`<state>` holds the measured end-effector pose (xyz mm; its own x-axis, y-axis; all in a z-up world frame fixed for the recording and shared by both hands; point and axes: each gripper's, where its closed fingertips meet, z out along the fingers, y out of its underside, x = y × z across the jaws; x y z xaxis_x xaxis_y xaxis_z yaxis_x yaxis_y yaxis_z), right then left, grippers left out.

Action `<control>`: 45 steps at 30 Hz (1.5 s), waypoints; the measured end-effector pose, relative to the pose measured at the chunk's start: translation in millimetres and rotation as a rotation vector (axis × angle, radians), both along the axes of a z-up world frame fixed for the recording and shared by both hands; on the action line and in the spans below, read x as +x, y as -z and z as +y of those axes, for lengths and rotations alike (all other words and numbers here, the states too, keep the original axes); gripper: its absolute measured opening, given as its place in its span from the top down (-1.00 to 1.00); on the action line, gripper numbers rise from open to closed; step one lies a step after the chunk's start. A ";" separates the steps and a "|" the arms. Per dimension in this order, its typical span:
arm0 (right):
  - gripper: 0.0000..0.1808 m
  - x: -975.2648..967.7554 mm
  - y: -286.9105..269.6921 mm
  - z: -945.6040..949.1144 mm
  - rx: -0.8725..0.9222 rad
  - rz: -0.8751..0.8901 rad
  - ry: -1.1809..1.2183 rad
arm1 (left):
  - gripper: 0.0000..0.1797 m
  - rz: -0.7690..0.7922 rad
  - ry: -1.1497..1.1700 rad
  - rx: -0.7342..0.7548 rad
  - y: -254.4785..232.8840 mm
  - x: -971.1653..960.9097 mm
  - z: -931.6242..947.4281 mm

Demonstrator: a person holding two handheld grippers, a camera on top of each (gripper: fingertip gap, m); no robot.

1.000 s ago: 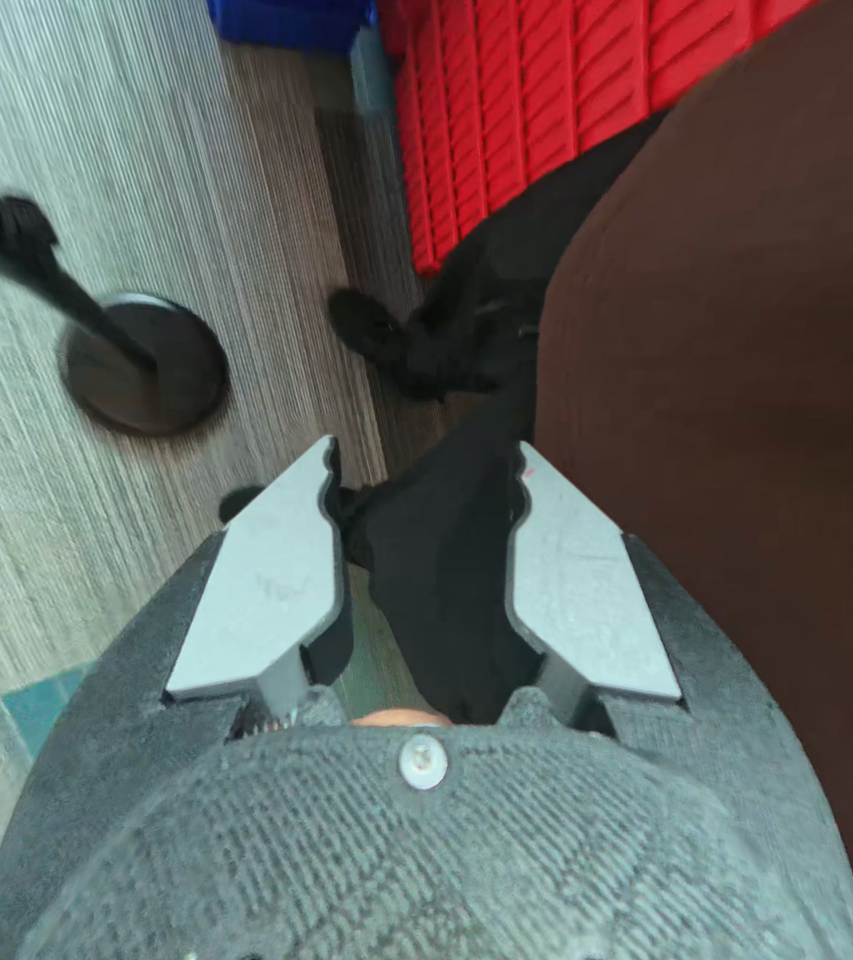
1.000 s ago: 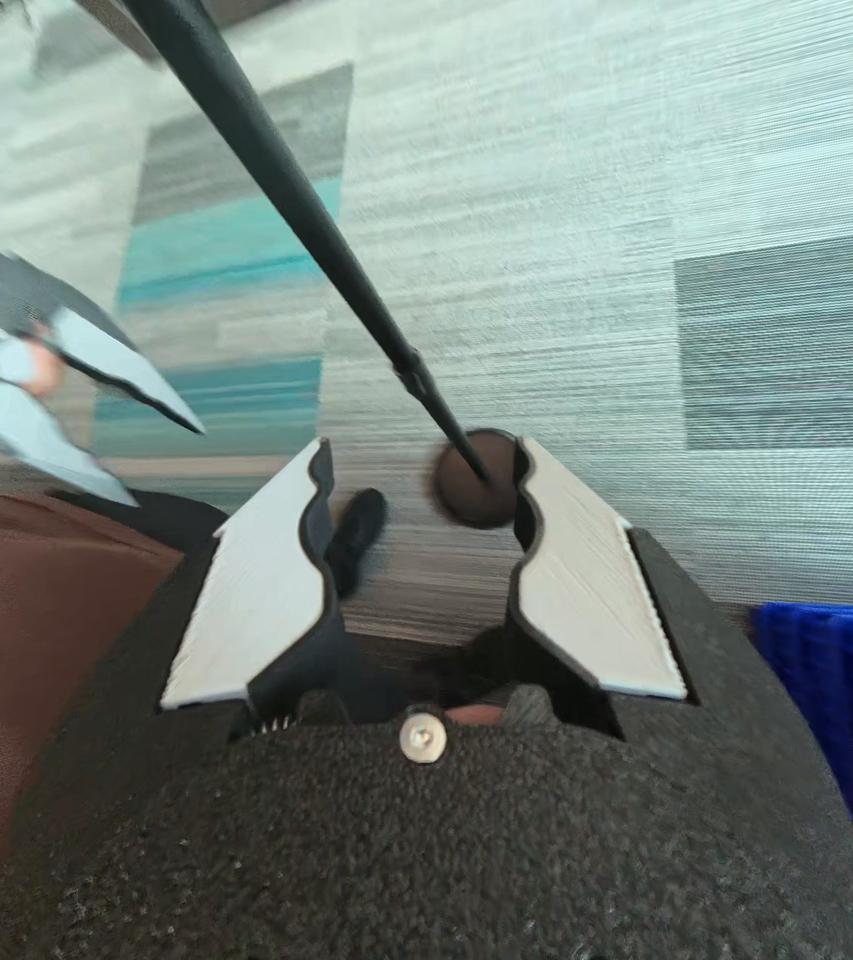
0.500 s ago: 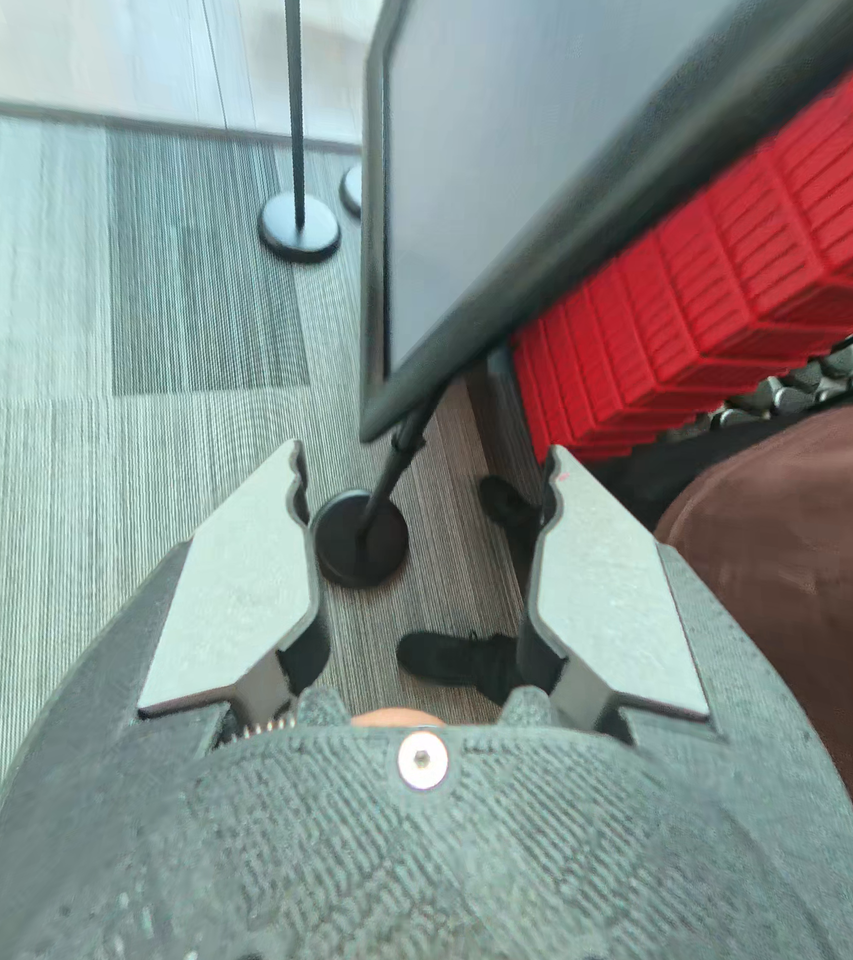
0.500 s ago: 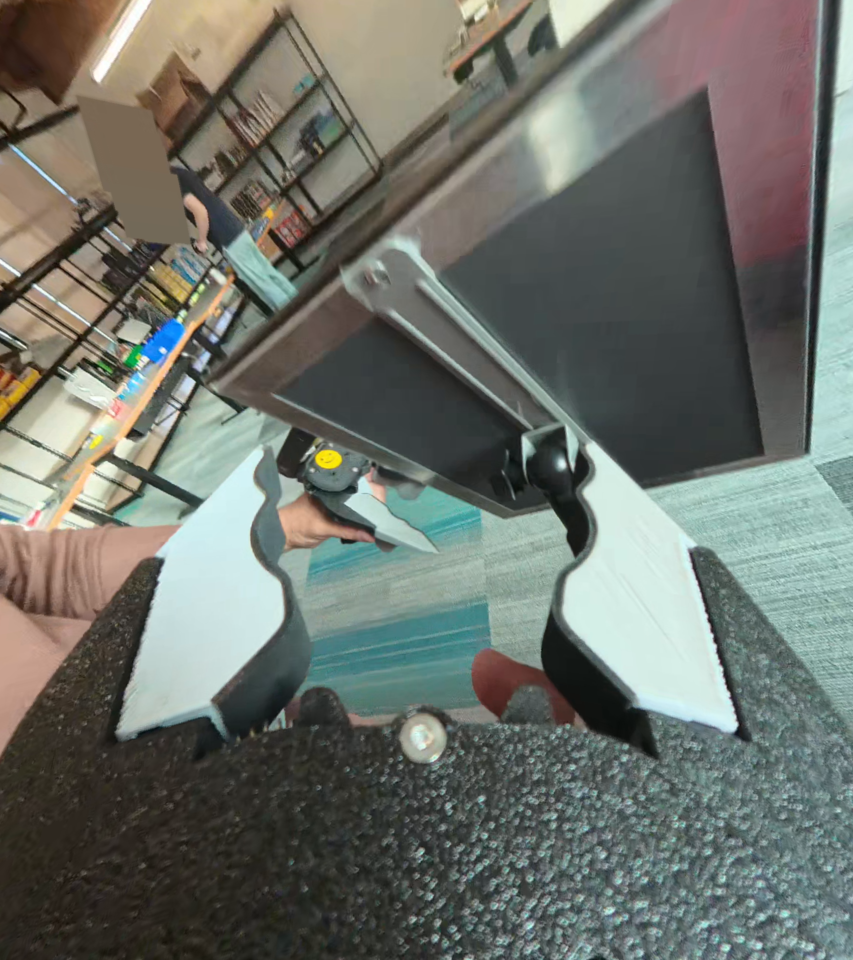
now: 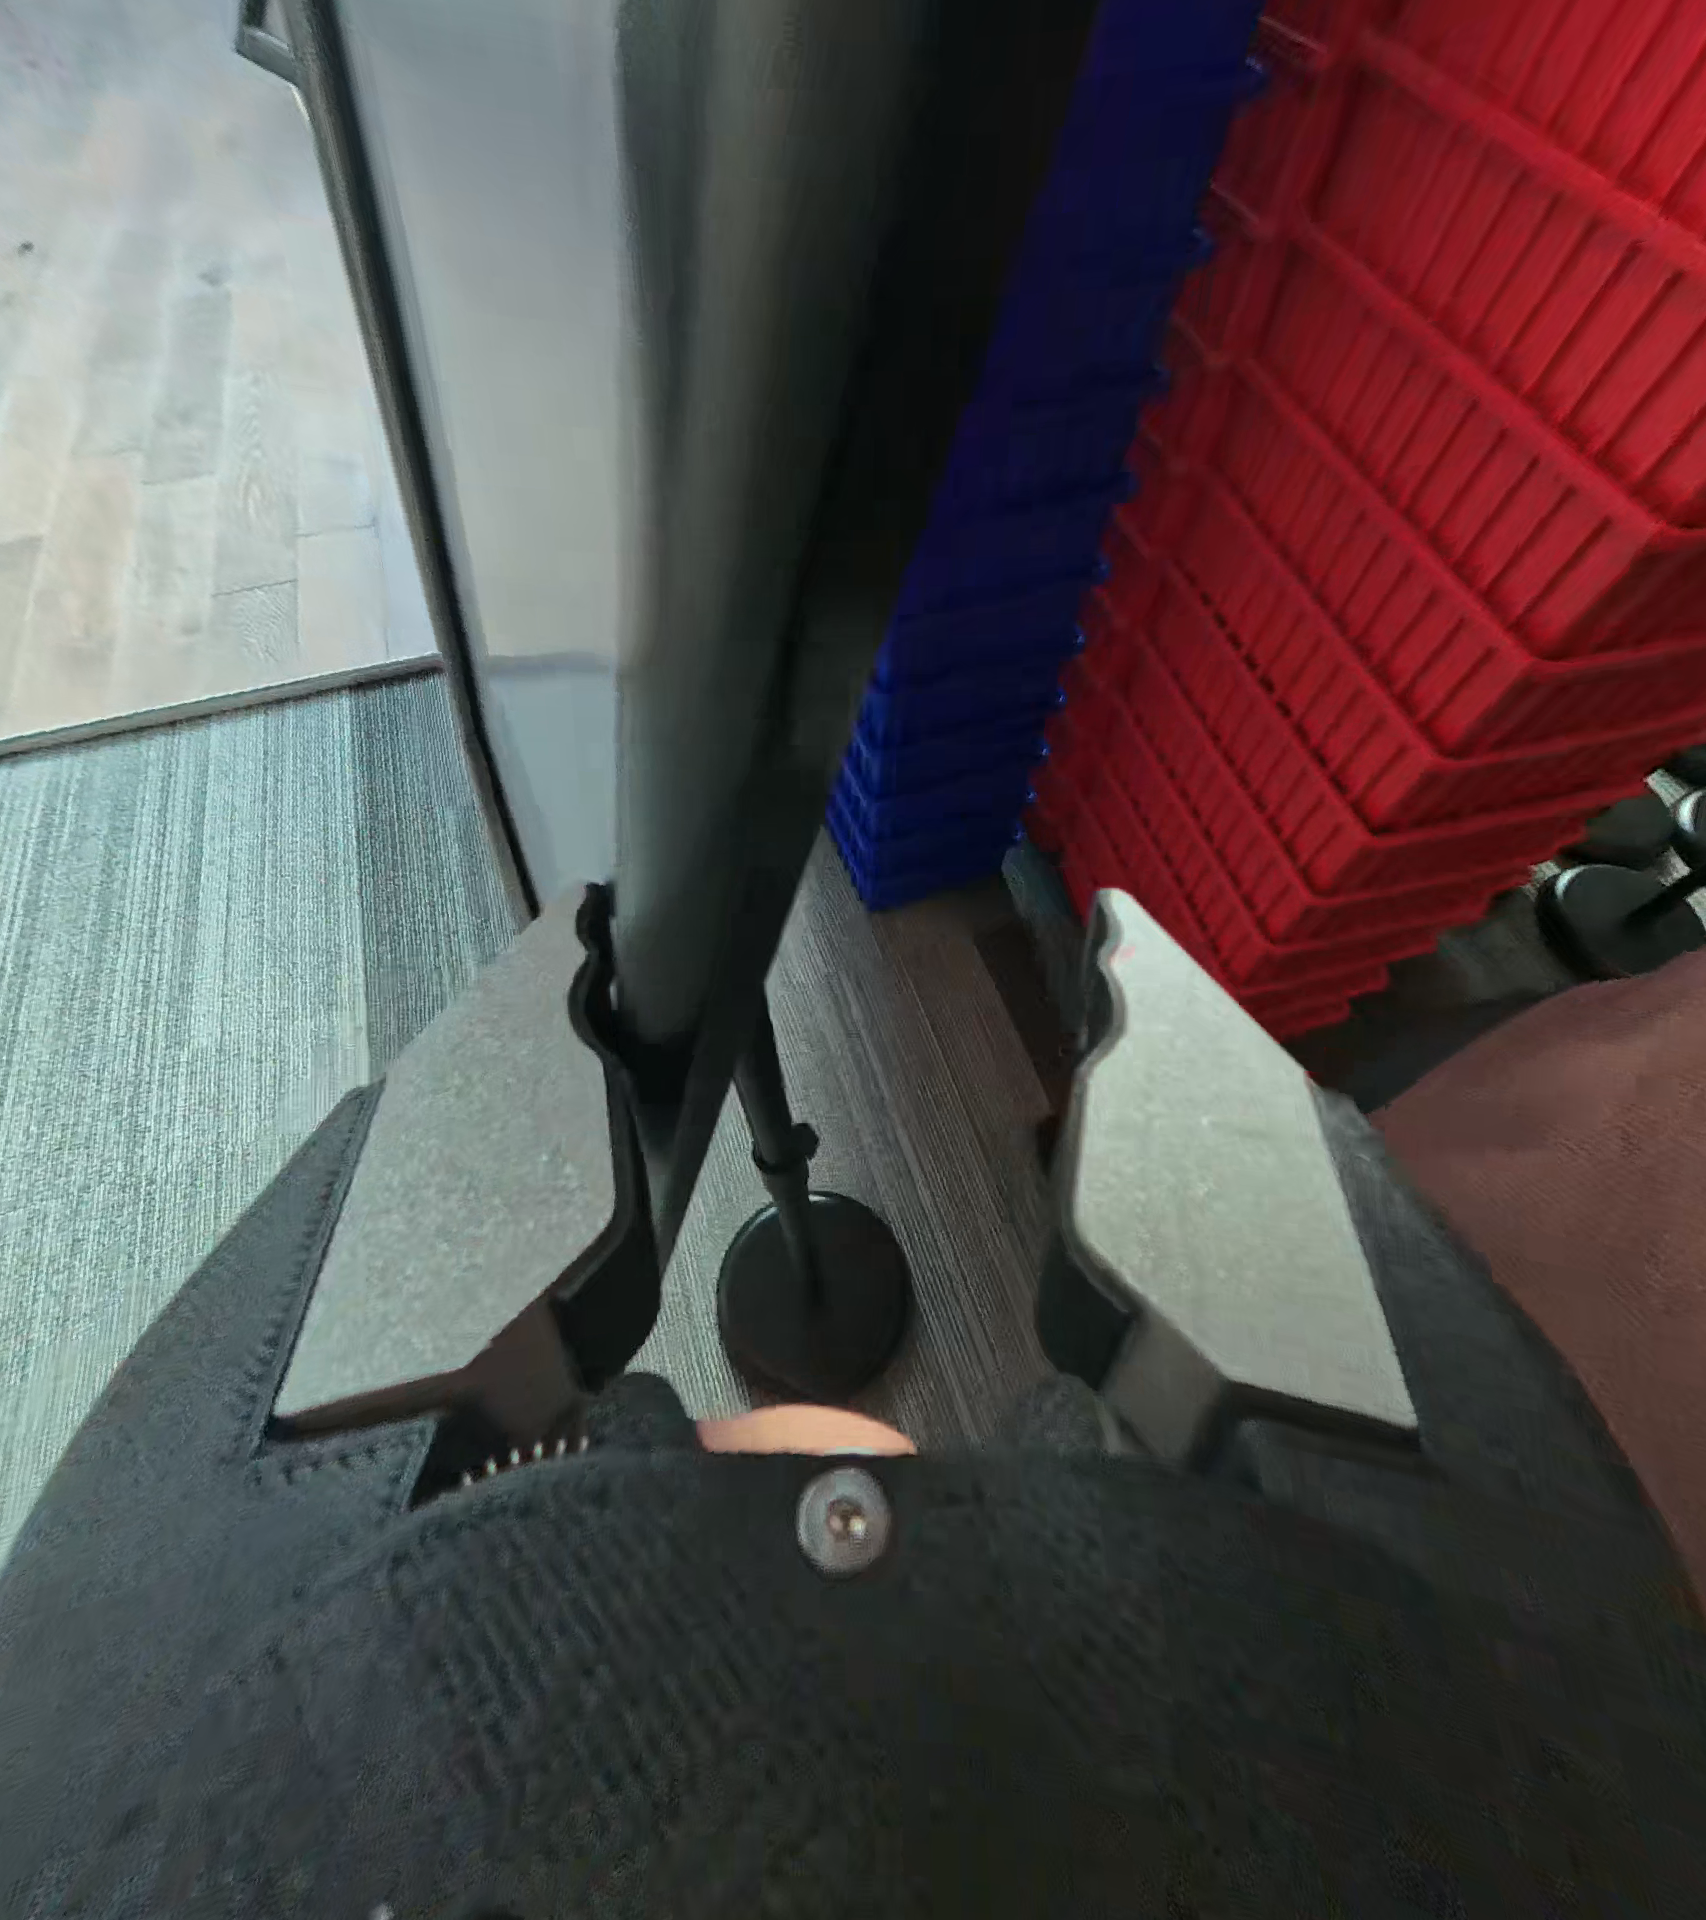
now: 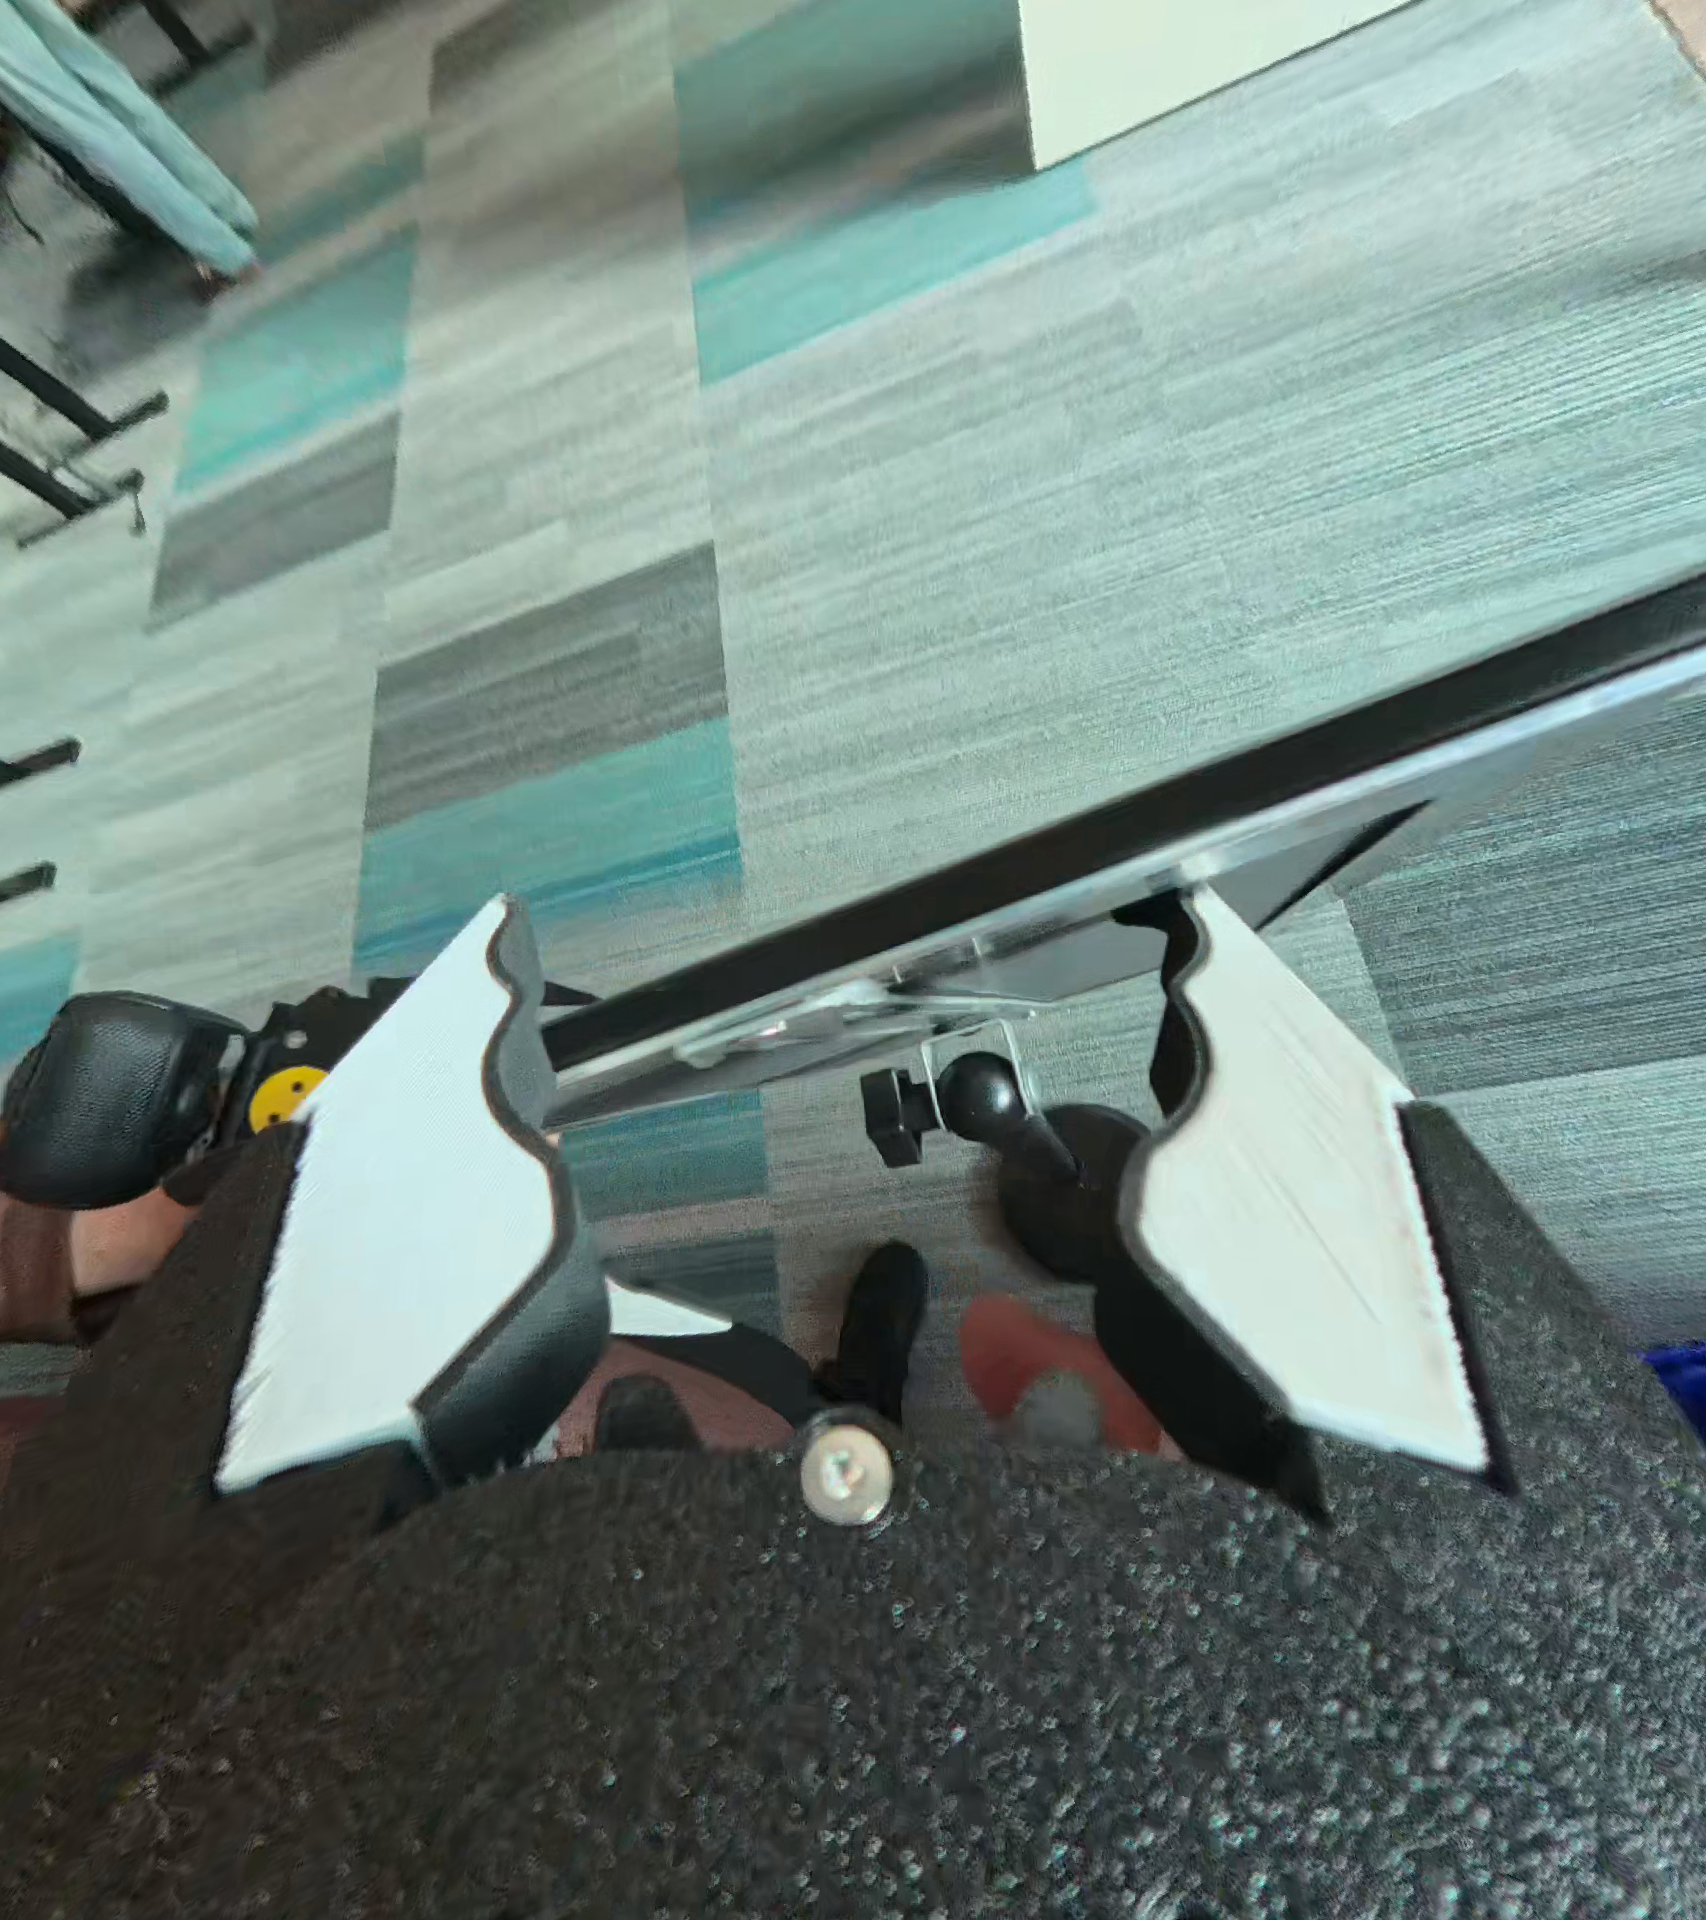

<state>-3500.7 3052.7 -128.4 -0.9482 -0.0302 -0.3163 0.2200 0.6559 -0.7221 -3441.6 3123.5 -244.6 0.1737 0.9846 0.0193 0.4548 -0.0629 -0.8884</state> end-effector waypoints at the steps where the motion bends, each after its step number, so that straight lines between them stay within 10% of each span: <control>1: -0.31 0.4 4.0 0.0 0.034 0.003 -0.042 | -0.11 -0.024 0.016 0.029 -1.0 -0.5 7.0; 4: -0.23 -0.8 5.2 -5.3 0.104 -0.004 -0.156 | -0.10 -0.063 0.078 0.035 -2.2 2.4 19.8; 7: -0.05 12.2 -1.8 -8.9 0.149 -0.084 -0.222 | 0.39 -0.067 0.095 -0.073 -2.2 9.0 18.4; 10: 0.22 27.3 -7.8 -5.8 0.100 -0.108 -0.253 | 0.34 -0.110 0.089 0.008 19.3 19.3 23.1; 22: 0.55 30.6 -2.8 6.6 0.250 0.053 -0.342 | 0.06 -0.192 0.029 1.040 158.6 40.5 -39.6; 27: 0.56 40.8 2.3 11.5 0.339 0.067 -0.392 | 0.23 0.121 0.321 1.628 104.8 11.4 -35.3; 37: 0.71 -51.6 27.9 48.4 0.297 -0.072 -0.240 | 0.76 0.068 0.153 1.295 46.9 52.1 -93.5; 45: 0.65 -79.0 109.1 82.0 0.182 -0.478 -0.126 | 0.79 -0.157 0.130 1.010 -38.2 59.6 -86.4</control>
